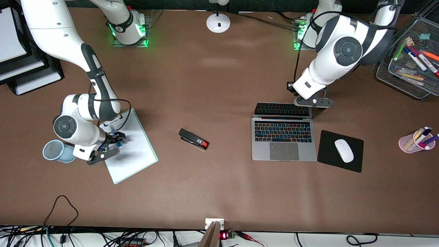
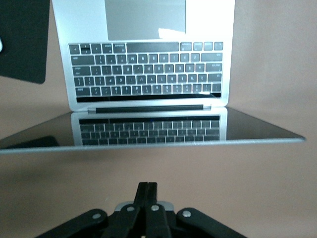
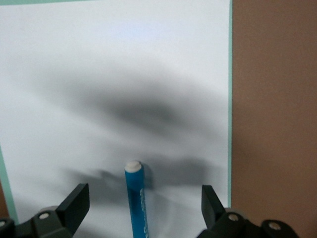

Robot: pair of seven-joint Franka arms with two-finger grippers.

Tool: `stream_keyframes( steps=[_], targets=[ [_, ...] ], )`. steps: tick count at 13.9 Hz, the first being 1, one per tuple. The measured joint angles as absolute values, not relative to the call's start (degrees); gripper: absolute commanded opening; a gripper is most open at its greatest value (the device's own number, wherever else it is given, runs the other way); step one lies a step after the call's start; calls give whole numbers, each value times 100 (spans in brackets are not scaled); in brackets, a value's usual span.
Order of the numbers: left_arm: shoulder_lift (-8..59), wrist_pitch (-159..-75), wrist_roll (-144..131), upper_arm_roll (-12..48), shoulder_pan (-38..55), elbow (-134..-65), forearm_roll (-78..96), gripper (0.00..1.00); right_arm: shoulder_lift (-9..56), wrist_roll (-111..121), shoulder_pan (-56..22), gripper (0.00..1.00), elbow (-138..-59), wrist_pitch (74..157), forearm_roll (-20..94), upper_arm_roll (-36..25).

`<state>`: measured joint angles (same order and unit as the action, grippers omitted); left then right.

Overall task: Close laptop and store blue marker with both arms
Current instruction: 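Reach the right gripper to the blue marker while the left gripper reaches the laptop, then grasp the blue marker with the right gripper while the left gripper lowers the lid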

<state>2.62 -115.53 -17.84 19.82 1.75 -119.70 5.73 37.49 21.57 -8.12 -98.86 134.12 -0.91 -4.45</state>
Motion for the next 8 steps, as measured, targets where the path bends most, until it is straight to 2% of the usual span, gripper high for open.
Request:
stream_keyframes(
  steps=[2, 3, 4, 7, 8],
  targets=[
    [332, -12065, -1783, 1983, 172, -12211, 572, 0, 3825, 2237, -813, 83, -9886, 13536, -91, -445],
    [400, -12306, -1779, 1983, 172, -12262, 537, 0, 3845, 2249, -813, 74, -9886, 13588, -91, -445],
    [481, -12525, -1778, 1982, 171, -12278, 433, 0, 3855, 2261, -814, 72, -9886, 13615, -91, -445],
    [696, -13061, -1778, 1982, 164, -12280, 168, 0, 3861, 2365, -818, 55, -9886, 13618, -91, -445],
    [740, -13219, -1778, 1981, 155, -12280, 141, 0, 3861, 2381, -822, 55, -9886, 13619, -90, -445]
  ],
)
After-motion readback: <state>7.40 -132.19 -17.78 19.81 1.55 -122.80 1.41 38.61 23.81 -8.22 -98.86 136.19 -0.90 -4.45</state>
